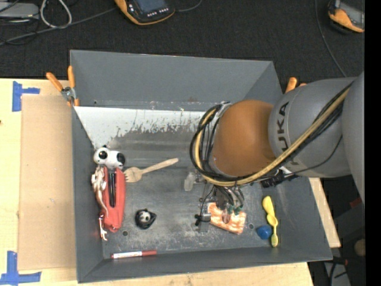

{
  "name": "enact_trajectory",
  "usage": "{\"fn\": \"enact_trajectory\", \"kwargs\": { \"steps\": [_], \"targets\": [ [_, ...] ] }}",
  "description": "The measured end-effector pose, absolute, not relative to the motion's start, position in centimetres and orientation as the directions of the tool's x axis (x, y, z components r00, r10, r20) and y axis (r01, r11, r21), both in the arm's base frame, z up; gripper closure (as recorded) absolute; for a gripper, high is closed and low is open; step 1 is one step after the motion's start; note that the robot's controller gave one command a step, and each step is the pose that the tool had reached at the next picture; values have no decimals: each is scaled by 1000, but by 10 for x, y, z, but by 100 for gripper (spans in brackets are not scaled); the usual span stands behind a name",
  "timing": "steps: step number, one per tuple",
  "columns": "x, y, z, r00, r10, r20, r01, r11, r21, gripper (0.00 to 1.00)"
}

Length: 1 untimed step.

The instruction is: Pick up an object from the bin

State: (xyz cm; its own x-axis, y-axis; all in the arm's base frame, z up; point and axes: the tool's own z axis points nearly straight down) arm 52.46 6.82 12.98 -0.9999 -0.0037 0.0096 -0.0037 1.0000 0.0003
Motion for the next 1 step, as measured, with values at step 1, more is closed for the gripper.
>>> {"fn": "enact_trajectory", "kwargs": {
  "steps": [1],
  "targets": [
    [527, 68, 133, -1000, -1, 2, -1, 1000, 1, 0]
  ]
}}
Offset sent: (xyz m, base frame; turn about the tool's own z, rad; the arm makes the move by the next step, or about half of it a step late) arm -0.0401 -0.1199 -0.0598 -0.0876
